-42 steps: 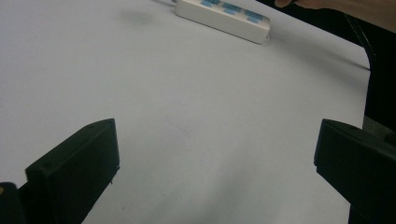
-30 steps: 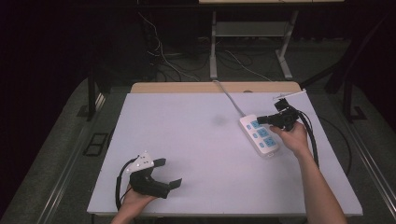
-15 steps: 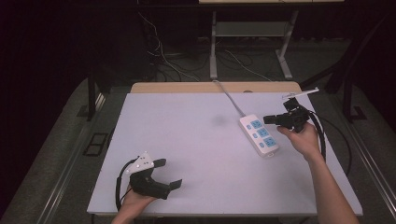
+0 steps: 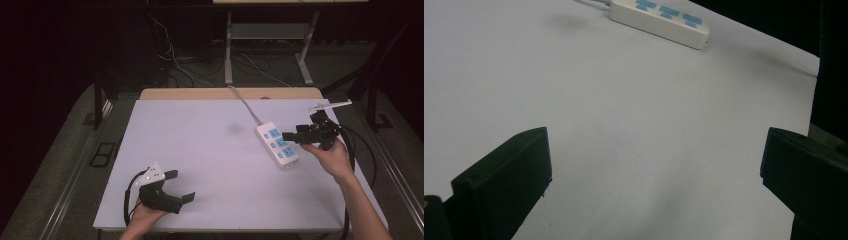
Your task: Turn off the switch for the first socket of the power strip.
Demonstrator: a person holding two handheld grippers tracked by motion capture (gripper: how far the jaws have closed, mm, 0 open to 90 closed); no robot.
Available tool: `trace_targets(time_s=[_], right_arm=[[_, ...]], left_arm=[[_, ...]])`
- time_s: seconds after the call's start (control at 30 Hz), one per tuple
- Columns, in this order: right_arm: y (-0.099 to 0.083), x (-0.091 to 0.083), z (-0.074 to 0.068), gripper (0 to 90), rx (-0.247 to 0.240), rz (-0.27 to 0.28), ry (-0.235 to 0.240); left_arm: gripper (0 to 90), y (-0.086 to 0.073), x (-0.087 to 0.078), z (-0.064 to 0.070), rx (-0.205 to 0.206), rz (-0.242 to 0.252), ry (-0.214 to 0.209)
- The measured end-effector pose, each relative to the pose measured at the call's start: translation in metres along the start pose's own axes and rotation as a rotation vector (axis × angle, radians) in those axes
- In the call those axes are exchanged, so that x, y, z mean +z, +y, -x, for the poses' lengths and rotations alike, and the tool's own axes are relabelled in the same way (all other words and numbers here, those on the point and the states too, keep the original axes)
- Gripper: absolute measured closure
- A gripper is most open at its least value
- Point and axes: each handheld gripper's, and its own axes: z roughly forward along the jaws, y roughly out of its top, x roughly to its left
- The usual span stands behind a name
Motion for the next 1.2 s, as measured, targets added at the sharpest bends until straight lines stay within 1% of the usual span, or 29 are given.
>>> trace_targets(time_s=[0.03, 0.07, 0.1, 0.13, 0.27, 0.4, 0.7, 0.73, 0.8, 0.97, 1.07, 1.1, 1.13, 1.2], right_arm=[[-0.002, -0.001, -0.002, 12.0, 0.0, 0.001, -0.004], [-0.005, -0.002, -0.003, 10.7, 0.0, 0.009, -0.015], [-0.007, -0.004, -0.004, 6.5, 0.002, 0.016, -0.014], [-0.01, -0.006, -0.005, 0.4, 0.003, 0.028, -0.003], [-0.023, -0.014, -0.01, 0.2, 0.007, 0.058, 0.032], [-0.03, -0.018, -0.013, 0.2, 0.002, 0.06, 0.042], [-0.051, -0.03, -0.025, 0.2, -0.013, 0.093, 0.082], [-0.051, -0.03, -0.025, 0.2, -0.013, 0.093, 0.082], [-0.056, -0.031, -0.027, 0.2, -0.008, 0.096, 0.094], [-0.068, -0.032, -0.031, 0.3, -0.013, 0.098, 0.115], [-0.075, -0.032, -0.034, 0.3, -0.019, 0.106, 0.129], [-0.08, -0.032, -0.036, 0.2, -0.024, 0.106, 0.134], [-0.08, -0.032, -0.036, 0.2, -0.024, 0.106, 0.134], [-0.086, -0.031, -0.039, 0.3, -0.033, 0.106, 0.134]], left_arm=[[0.0, 0.0, 0.0, 0.0, 0.001, -0.001, 0.0], [0.0, 0.0, 0.0, 0.0, 0.001, -0.001, 0.0], [0.0, 0.0, 0.0, 0.0, 0.001, -0.001, 0.0], [0.0, 0.0, 0.0, 0.0, 0.0, -0.001, 0.0], [0.0, 0.0, 0.0, 0.0, 0.0, -0.001, 0.001], [0.0, 0.0, 0.0, 0.0, -0.001, -0.002, 0.001], [0.0, 0.0, 0.0, 0.0, -0.003, -0.002, 0.002], [0.0, 0.0, 0.0, 0.0, -0.002, -0.001, 0.003], [0.0, 0.0, 0.0, 0.0, -0.002, -0.001, 0.003], [0.0, 0.0, 0.001, 0.0, -0.004, -0.002, 0.002], [0.0, 0.0, 0.001, 0.0, -0.005, -0.003, 0.002], [0.0, 0.0, 0.001, 0.0, -0.005, -0.004, 0.002], [0.0, 0.0, 0.001, 0.0, -0.006, -0.003, 0.002], [0.0, -0.001, 0.001, 0.0, -0.006, -0.004, 0.003]])
